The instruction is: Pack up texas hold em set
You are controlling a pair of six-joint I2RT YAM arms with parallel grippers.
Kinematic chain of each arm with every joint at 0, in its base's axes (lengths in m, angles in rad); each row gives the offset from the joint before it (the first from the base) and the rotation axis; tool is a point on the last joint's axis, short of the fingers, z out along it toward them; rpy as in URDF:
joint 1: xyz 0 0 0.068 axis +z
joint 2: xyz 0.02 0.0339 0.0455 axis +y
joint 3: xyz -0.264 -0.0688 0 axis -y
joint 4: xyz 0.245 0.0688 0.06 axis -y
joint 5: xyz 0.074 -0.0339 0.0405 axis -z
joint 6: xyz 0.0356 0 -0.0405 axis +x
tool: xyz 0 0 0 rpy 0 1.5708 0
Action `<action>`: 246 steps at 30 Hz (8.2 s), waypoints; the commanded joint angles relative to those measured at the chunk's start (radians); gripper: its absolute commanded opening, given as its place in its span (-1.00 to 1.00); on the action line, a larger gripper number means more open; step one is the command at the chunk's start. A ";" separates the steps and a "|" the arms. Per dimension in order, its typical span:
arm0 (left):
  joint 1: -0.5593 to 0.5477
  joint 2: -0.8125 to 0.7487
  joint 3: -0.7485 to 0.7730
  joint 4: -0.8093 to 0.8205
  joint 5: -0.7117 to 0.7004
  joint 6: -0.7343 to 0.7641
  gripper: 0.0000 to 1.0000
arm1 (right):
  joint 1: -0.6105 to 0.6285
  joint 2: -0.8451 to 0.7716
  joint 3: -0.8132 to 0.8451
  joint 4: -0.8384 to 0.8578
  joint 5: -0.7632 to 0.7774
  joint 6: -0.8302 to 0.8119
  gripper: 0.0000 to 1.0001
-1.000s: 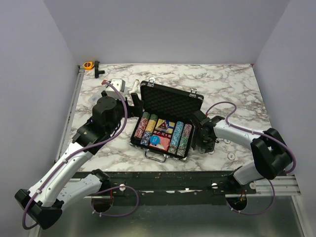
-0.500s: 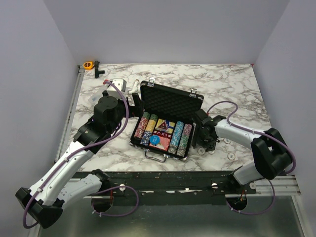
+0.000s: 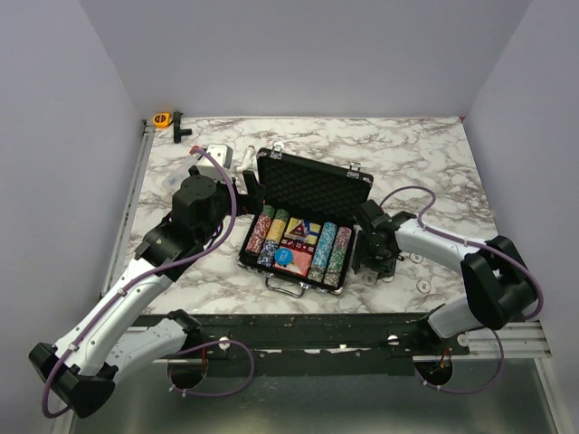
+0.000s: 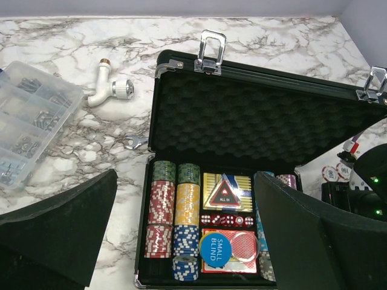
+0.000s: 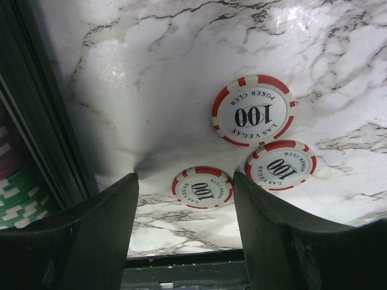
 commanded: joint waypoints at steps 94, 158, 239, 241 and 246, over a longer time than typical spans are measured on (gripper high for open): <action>0.007 0.006 0.035 -0.017 0.025 0.011 0.89 | -0.100 0.017 0.136 -0.084 0.243 0.000 -0.41; 0.005 -0.008 0.036 -0.016 0.031 0.013 0.89 | -0.210 0.005 -0.073 0.097 -0.014 -0.034 0.56; 0.005 0.002 0.039 -0.014 0.077 0.004 0.89 | -0.120 -0.064 0.029 -0.072 0.018 0.085 -0.32; 0.005 0.003 0.040 -0.015 0.075 0.005 0.89 | -0.122 -0.086 0.046 -0.091 0.059 0.082 -0.34; 0.005 0.013 0.040 -0.014 0.070 0.005 0.89 | -0.121 -0.100 0.082 -0.106 0.088 0.077 -0.41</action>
